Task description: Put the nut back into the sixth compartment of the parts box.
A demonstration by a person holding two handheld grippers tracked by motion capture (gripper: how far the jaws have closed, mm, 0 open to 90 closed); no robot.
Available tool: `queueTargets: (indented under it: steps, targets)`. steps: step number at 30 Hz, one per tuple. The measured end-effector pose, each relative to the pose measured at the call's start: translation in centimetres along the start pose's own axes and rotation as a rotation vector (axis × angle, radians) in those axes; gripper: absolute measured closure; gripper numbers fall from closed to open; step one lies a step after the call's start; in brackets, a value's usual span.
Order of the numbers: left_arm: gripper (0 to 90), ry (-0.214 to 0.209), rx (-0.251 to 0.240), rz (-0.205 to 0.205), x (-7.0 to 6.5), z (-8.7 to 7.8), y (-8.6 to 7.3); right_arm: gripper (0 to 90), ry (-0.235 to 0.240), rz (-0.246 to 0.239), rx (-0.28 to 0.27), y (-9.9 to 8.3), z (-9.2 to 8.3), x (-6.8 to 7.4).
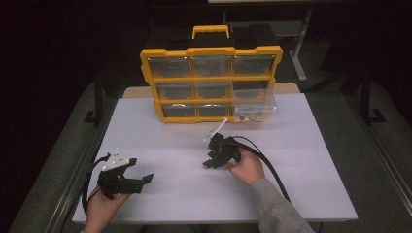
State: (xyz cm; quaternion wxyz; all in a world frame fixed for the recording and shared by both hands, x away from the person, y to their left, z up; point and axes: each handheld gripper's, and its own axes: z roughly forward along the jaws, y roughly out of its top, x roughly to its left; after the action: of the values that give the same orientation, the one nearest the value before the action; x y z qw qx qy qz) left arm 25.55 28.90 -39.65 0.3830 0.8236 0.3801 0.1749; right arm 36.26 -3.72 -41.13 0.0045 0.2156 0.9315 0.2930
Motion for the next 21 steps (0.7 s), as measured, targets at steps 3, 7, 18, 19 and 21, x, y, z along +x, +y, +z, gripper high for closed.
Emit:
queueTargets:
  steps: [3,7,18,19,21]
  targets:
    - [16.3,0.001,-0.001,0.011,0.1,0.0,0.0,55.3,0.004,0.001,0.006,0.0,0.6,0.0]
    - [16.3,0.001,0.004,0.016,0.1,0.0,0.0,57.7,0.000,-0.009,0.020,0.0,1.3,0.0]
    - [16.3,-0.001,0.002,0.011,0.1,0.0,0.0,65.7,-0.026,-0.038,0.033,0.1,2.6,0.4]
    - [16.3,-0.001,0.002,0.011,0.1,0.0,0.0,66.9,-0.024,-0.040,0.032,0.1,2.6,0.4]
    - [16.3,-0.002,0.002,0.010,0.1,0.0,0.0,67.6,-0.023,-0.045,0.031,0.1,2.6,0.5]
